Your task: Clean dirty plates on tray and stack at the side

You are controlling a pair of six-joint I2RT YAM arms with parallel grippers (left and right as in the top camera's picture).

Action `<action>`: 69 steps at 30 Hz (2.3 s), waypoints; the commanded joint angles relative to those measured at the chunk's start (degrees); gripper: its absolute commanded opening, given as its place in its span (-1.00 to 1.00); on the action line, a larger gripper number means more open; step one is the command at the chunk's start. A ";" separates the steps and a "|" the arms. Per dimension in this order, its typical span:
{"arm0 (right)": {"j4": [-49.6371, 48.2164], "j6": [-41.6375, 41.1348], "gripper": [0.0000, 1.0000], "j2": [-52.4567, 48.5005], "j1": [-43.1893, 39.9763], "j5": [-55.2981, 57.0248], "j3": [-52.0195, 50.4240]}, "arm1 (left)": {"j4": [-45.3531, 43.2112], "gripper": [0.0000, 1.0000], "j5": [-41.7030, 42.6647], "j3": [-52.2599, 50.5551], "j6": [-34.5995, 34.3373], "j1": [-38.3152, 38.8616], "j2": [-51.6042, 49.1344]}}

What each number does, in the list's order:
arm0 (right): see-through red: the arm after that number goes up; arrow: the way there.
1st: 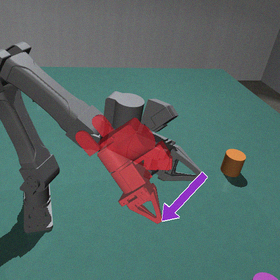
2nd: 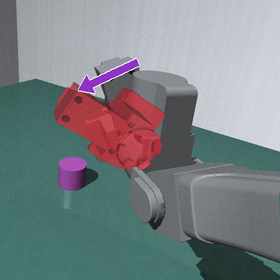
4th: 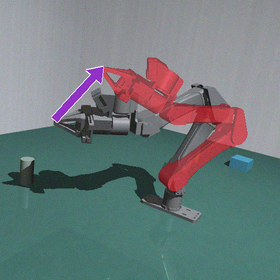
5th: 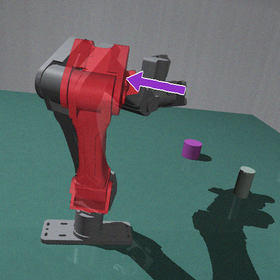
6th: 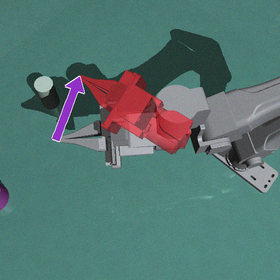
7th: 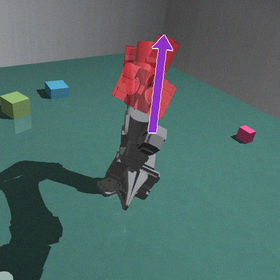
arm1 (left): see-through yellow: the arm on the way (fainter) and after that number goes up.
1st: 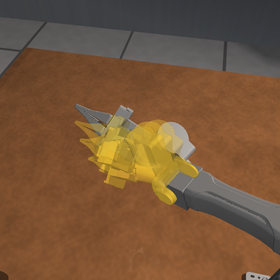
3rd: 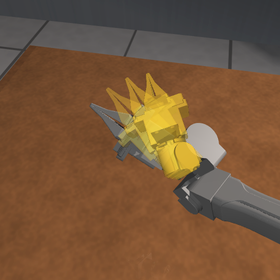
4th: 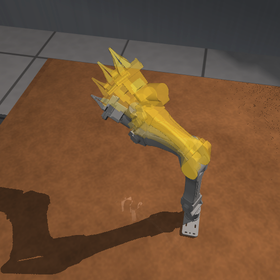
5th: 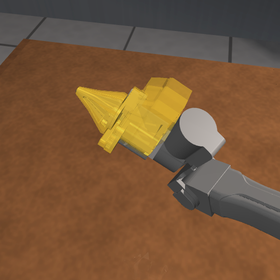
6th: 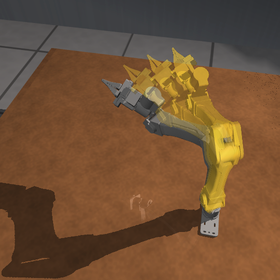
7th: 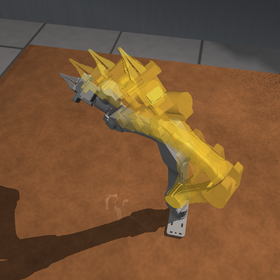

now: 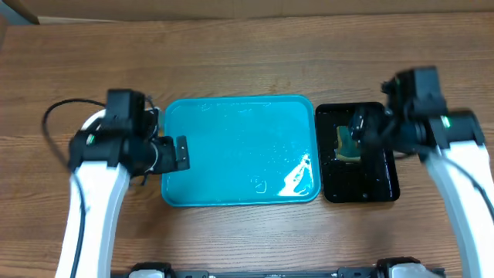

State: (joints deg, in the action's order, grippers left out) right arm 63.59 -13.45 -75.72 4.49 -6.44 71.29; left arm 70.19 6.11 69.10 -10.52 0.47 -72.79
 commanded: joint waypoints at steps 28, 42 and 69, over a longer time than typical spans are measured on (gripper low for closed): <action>0.11 -0.04 1.00 39.56 -0.07 5.95 -17.66 | -5.79 1.00 -2.25 -16.50 0.90 0.31 44.46; 0.83 -0.02 1.00 40.92 -0.07 10.25 -17.68 | -5.51 1.00 -2.27 -16.50 0.90 0.31 44.46; -60.57 0.24 1.00 75.56 -0.07 9.40 -63.69 | -5.49 1.00 -2.25 -16.50 0.90 0.31 44.46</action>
State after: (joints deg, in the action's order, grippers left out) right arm 6.61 -13.45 -1.15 4.49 2.35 10.50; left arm 64.73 4.36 52.82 -10.31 0.47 -28.51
